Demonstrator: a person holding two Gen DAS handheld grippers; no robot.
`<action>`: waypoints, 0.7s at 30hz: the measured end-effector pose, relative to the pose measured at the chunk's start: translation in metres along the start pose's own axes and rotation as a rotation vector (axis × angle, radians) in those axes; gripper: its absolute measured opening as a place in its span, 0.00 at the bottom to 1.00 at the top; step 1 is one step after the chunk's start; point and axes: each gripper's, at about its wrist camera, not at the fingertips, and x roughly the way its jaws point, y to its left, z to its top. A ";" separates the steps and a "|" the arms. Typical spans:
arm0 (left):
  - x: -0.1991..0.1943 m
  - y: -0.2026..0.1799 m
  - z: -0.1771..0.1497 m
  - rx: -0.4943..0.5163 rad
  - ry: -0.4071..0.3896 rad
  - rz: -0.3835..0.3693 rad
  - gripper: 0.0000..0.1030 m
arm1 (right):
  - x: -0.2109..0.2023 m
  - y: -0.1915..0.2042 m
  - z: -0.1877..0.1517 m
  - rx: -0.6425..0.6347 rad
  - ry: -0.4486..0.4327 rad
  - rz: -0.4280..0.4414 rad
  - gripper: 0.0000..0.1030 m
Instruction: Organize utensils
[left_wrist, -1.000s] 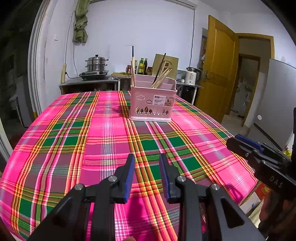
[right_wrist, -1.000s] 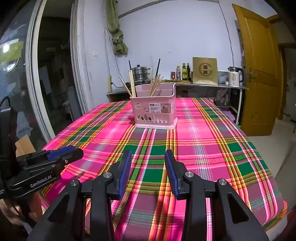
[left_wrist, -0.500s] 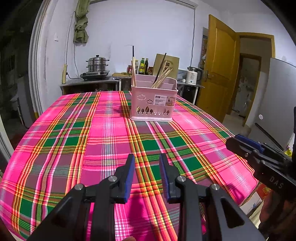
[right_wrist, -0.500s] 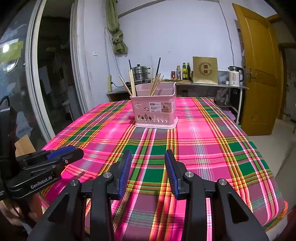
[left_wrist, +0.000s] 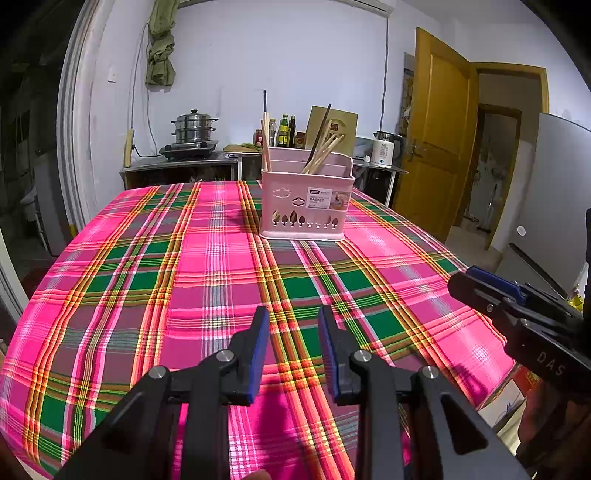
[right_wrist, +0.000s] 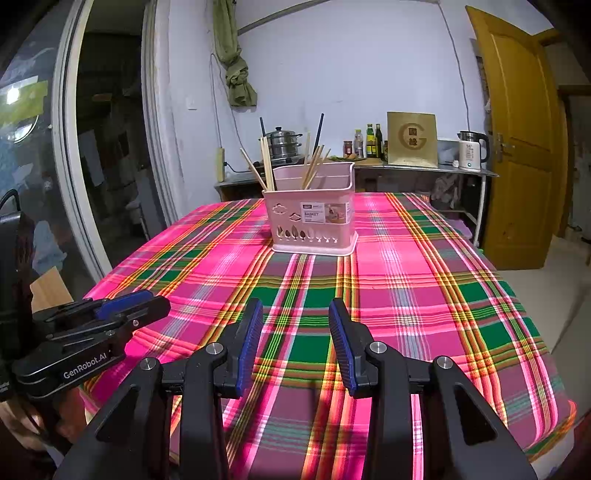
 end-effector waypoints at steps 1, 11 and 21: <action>0.000 0.000 0.000 -0.001 0.000 -0.001 0.28 | 0.000 0.000 0.000 0.001 0.001 0.001 0.37; 0.000 -0.002 -0.002 0.005 0.003 -0.004 0.28 | 0.000 0.001 0.000 0.000 0.001 0.001 0.37; 0.000 -0.002 -0.002 0.006 0.004 -0.005 0.28 | 0.001 0.001 0.000 -0.002 0.000 0.001 0.37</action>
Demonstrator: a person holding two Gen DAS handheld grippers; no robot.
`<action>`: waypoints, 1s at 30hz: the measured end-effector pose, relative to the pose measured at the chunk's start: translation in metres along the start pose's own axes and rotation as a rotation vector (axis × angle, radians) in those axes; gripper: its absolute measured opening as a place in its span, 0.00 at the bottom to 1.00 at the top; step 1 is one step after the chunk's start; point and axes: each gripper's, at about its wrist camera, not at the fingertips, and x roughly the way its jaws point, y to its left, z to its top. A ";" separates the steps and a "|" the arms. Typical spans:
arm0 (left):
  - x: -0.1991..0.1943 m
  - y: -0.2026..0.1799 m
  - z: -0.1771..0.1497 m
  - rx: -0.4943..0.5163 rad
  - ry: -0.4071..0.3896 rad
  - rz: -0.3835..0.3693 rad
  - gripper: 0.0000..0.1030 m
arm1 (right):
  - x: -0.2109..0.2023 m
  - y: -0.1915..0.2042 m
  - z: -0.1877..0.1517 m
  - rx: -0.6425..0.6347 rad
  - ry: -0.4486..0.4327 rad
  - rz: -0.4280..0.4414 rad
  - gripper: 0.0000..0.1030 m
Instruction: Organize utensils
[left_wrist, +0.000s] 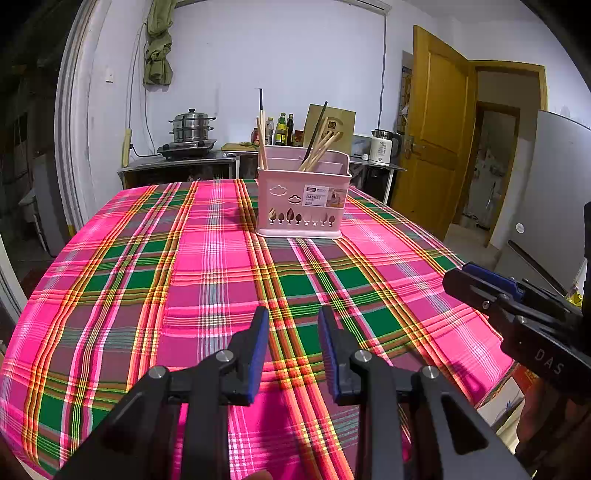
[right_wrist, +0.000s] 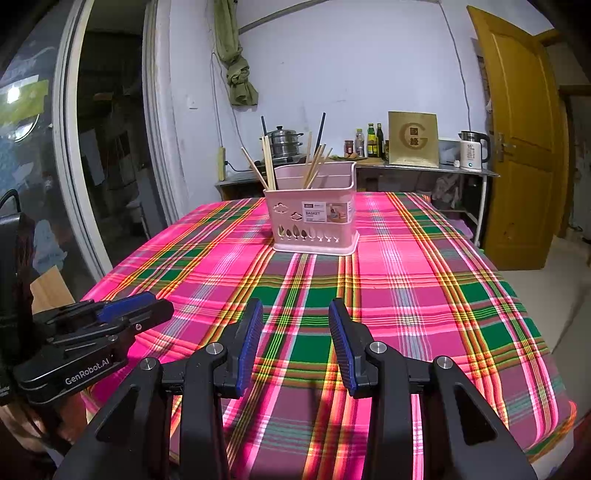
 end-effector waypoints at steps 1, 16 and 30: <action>0.000 0.000 0.000 0.000 0.001 0.000 0.28 | 0.000 0.000 0.000 0.001 0.001 0.001 0.37; -0.001 -0.004 -0.002 0.015 0.001 0.014 0.33 | 0.002 0.002 -0.003 0.000 0.006 0.004 0.37; -0.002 -0.002 -0.002 0.010 0.002 0.014 0.33 | 0.002 0.002 -0.003 0.000 0.009 0.004 0.37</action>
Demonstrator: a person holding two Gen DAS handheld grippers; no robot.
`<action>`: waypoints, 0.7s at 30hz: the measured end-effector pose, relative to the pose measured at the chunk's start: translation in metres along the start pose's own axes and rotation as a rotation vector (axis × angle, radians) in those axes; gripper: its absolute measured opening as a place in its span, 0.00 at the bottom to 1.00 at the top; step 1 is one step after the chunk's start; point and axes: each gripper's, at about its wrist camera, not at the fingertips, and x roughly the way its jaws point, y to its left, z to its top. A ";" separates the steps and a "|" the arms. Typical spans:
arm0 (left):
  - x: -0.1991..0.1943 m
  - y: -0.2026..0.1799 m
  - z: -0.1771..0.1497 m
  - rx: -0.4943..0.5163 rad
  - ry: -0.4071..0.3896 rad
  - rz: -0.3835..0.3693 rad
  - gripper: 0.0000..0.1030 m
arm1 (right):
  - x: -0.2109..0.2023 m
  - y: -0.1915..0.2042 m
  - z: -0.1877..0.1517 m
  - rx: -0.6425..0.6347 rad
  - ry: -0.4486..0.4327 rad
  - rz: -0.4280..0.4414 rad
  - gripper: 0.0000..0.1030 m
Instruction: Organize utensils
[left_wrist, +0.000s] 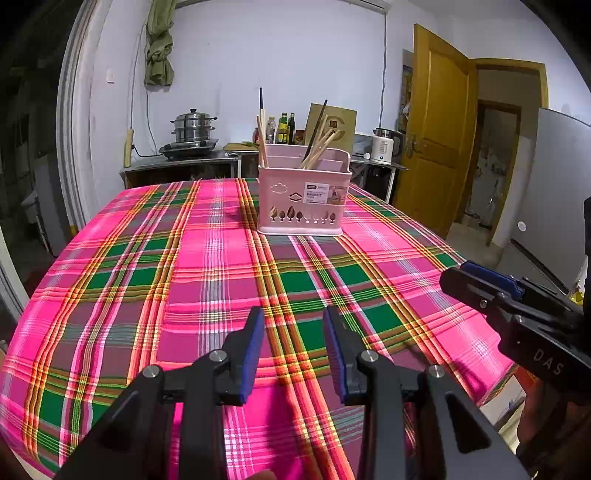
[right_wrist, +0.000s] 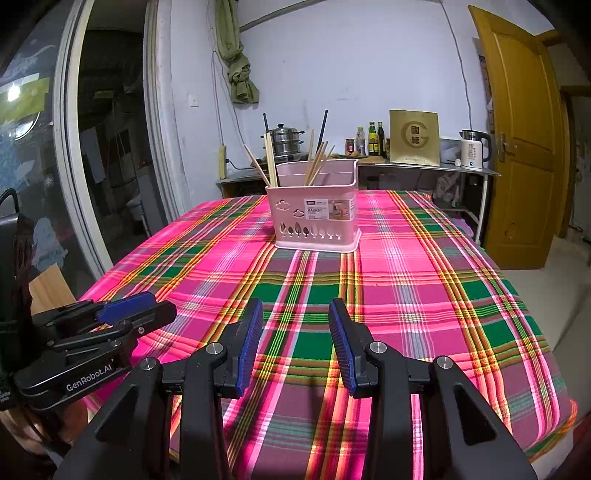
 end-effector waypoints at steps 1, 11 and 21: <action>0.000 -0.001 0.000 0.000 0.000 0.000 0.33 | 0.000 0.000 0.000 0.000 0.000 0.000 0.37; 0.000 0.000 0.000 -0.002 0.003 0.002 0.33 | 0.000 0.001 0.000 -0.001 0.000 0.000 0.37; 0.002 -0.001 -0.002 0.002 0.012 0.004 0.33 | 0.001 0.001 0.000 -0.003 0.002 0.002 0.37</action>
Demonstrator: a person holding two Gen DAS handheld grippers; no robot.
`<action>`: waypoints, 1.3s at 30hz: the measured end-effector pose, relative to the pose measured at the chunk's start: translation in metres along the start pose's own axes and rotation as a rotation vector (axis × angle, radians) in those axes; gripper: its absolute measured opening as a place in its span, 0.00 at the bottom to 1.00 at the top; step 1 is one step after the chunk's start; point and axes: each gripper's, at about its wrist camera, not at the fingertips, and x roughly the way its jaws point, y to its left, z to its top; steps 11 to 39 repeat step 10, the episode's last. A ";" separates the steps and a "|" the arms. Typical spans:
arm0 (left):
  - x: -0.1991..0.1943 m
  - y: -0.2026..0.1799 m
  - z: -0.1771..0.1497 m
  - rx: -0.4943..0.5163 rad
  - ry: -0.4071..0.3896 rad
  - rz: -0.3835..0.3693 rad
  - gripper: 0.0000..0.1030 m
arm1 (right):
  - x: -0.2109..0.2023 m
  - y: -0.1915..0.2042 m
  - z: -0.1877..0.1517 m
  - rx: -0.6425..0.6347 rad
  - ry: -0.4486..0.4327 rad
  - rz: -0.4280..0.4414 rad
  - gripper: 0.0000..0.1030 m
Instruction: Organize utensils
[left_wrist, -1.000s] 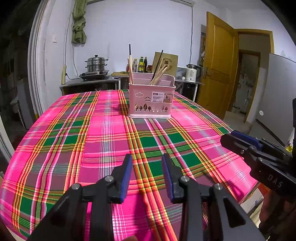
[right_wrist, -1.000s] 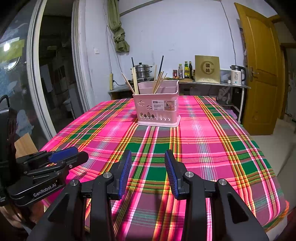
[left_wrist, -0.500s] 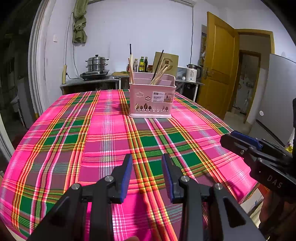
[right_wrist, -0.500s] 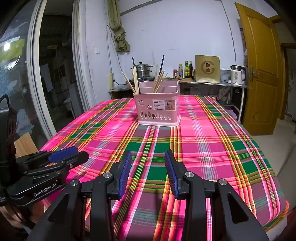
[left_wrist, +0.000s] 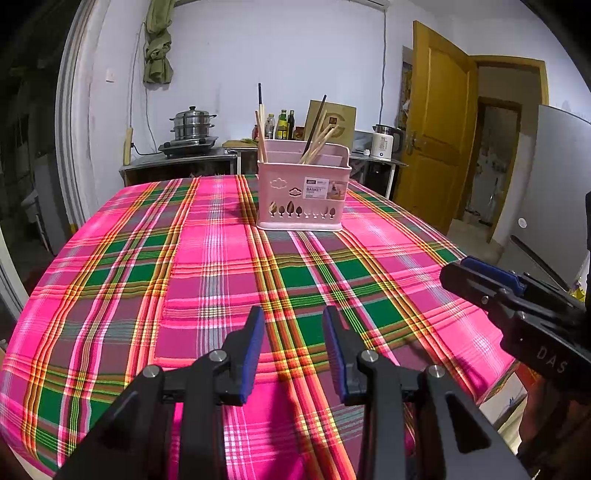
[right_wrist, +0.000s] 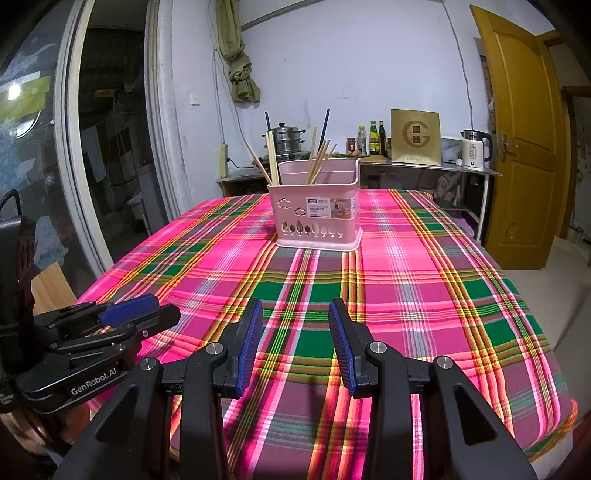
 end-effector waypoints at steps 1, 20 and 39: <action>0.001 -0.001 0.000 0.000 -0.001 0.005 0.33 | 0.000 0.000 0.000 -0.001 0.000 0.000 0.37; 0.001 0.001 0.000 -0.003 -0.009 0.015 0.33 | 0.000 0.001 -0.002 -0.001 0.002 0.001 0.37; 0.001 0.001 0.000 -0.003 -0.009 0.015 0.33 | 0.000 0.001 -0.002 -0.001 0.002 0.001 0.37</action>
